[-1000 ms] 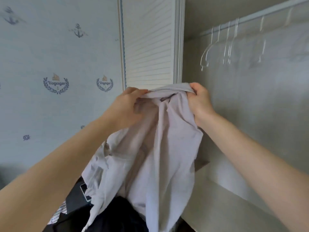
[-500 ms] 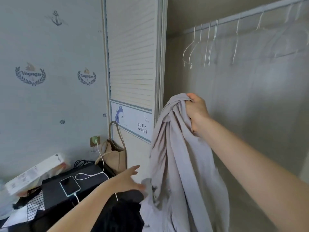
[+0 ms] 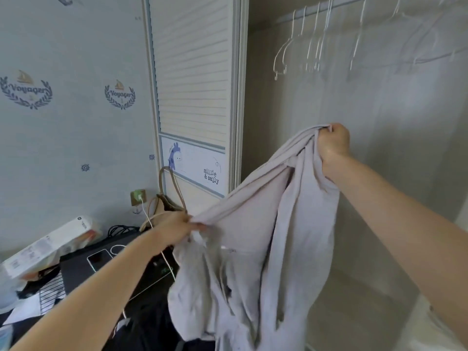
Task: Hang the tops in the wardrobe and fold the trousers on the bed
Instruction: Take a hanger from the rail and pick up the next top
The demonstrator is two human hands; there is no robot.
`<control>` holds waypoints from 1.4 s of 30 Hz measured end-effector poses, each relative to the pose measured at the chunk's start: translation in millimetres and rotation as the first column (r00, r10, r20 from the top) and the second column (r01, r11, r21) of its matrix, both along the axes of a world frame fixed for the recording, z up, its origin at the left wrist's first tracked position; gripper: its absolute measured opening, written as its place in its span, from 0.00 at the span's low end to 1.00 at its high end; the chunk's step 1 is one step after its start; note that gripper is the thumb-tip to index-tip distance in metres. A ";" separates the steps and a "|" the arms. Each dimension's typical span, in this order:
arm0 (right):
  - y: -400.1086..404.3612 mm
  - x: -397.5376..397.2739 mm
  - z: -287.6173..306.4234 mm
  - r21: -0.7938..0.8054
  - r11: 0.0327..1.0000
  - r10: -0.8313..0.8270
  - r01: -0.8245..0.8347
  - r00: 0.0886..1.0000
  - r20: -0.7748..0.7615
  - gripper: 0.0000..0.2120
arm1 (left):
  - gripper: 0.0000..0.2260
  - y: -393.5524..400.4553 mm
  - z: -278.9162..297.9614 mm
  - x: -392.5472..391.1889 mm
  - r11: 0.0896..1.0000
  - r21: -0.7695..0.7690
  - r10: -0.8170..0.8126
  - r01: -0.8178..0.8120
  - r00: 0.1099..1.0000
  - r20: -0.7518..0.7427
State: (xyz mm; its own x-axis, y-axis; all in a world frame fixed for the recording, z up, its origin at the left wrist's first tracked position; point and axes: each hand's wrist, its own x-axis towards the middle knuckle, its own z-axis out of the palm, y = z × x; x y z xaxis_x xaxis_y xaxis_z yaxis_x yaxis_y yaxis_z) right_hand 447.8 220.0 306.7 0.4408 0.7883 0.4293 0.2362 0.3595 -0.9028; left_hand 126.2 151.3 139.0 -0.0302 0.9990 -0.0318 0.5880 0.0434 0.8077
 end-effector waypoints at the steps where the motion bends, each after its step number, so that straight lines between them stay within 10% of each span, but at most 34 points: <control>1: 1.6 4.5 -6.3 -0.042 0.999 -0.016 0.017 1.000 0.016 0.16 | 0.07 -5.1 12.3 -3.9 0.999 0.036 0.036 -0.040 0.994 0.100; 12: -18.3 -27.9 -70.3 -0.450 0.862 0.405 -0.234 0.852 0.332 0.13 | 0.10 -11.7 119.0 35.8 0.990 0.136 -0.030 -0.033 0.899 0.436; 17: -41.8 -62.2 -62.4 -0.514 0.484 0.855 -0.708 0.509 0.103 0.30 | 0.13 -0.6 126.9 56.7 0.988 0.124 -0.132 0.088 0.904 0.408; 22: -31.2 -74.5 -86.7 -0.315 0.895 0.435 -0.317 0.459 0.775 0.07 | 0.13 6.8 113.7 57.2 0.958 0.006 -0.262 0.286 0.869 0.420; 30: 18.4 -21.5 -97.2 -0.105 0.991 0.002 0.081 0.785 0.620 0.04 | 0.23 9.7 79.1 9.0 0.771 -0.405 -0.534 0.492 0.845 0.009; 34: 18.0 -9.6 -96.1 -0.109 0.994 0.046 0.022 0.810 0.585 0.05 | 0.13 35.1 54.3 5.1 0.993 -0.110 -0.107 0.041 0.697 -0.709; 37: 6.6 -11.5 -99.2 -0.184 0.981 0.097 0.068 0.649 0.755 0.16 | 0.12 53.9 56.8 -11.4 0.897 0.239 0.442 -0.372 0.745 -0.500; 42: -10.4 -23.3 -102.8 -0.192 0.973 0.097 0.126 0.535 0.839 0.21 | 0.14 75.5 70.9 -27.4 0.853 0.170 0.521 -0.494 0.827 -0.210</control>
